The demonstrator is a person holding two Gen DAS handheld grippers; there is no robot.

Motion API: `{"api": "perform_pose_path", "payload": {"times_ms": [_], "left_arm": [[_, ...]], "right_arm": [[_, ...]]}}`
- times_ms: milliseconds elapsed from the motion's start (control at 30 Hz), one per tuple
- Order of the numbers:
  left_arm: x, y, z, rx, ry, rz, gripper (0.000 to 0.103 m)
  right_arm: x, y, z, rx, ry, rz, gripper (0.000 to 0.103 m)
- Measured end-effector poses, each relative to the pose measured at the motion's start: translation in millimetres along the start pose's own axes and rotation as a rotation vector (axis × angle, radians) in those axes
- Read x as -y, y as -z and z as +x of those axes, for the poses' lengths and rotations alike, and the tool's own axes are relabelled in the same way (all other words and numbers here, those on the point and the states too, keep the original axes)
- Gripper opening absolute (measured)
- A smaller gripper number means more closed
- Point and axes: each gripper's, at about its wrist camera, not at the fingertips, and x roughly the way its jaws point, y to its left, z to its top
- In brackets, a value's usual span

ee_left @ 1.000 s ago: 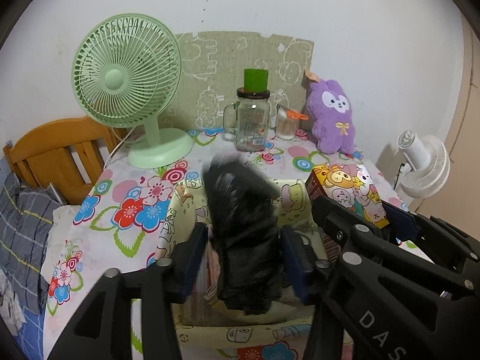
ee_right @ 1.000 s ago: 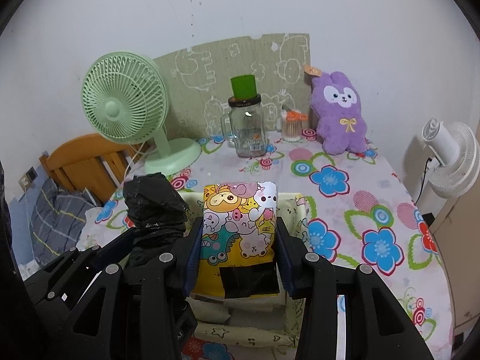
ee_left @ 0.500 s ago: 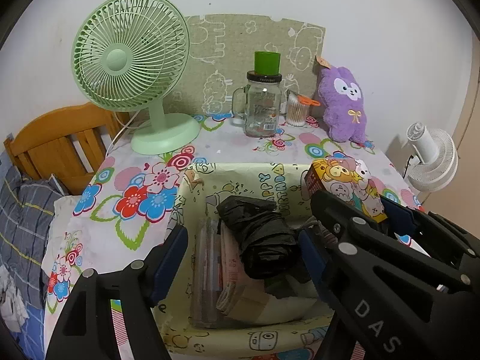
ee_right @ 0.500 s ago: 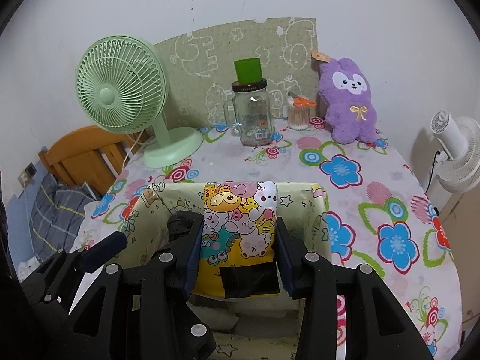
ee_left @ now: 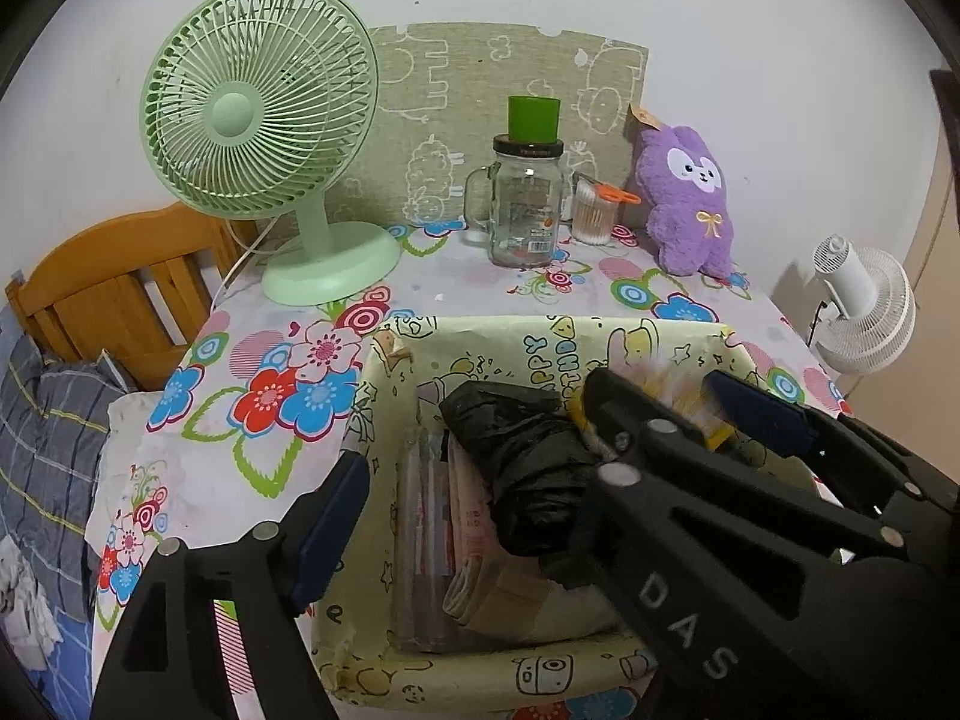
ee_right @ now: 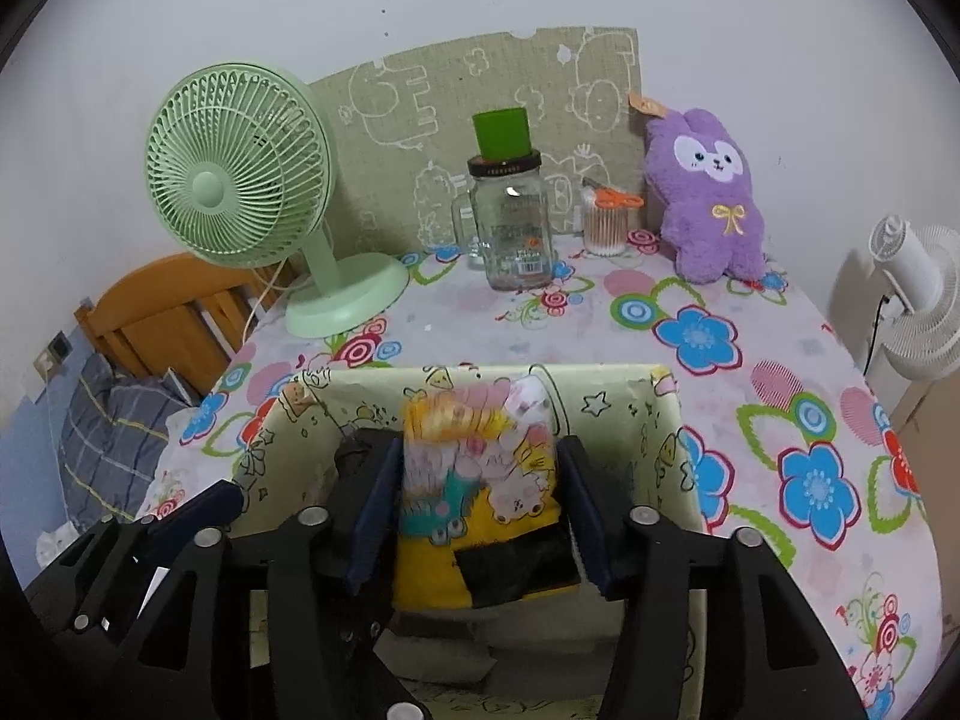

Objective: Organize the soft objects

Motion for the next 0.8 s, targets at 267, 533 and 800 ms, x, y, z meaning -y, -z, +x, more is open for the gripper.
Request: {"api": "perform_pose_path", "payload": {"times_ms": [267,533,800], "left_arm": [[3,1,-14,0.032,-0.012,-0.002,0.093],[8,6,-35,0.066,-0.015,-0.012,0.1],[11,12,-60,0.1,-0.017,-0.024,0.103]], "right_arm": [[1,3,-19,0.044,-0.015,-0.001,0.084],[2,7,-48,0.082,0.003,-0.012,0.092],[4,14,-80,0.125,0.017,-0.014,0.099]]}}
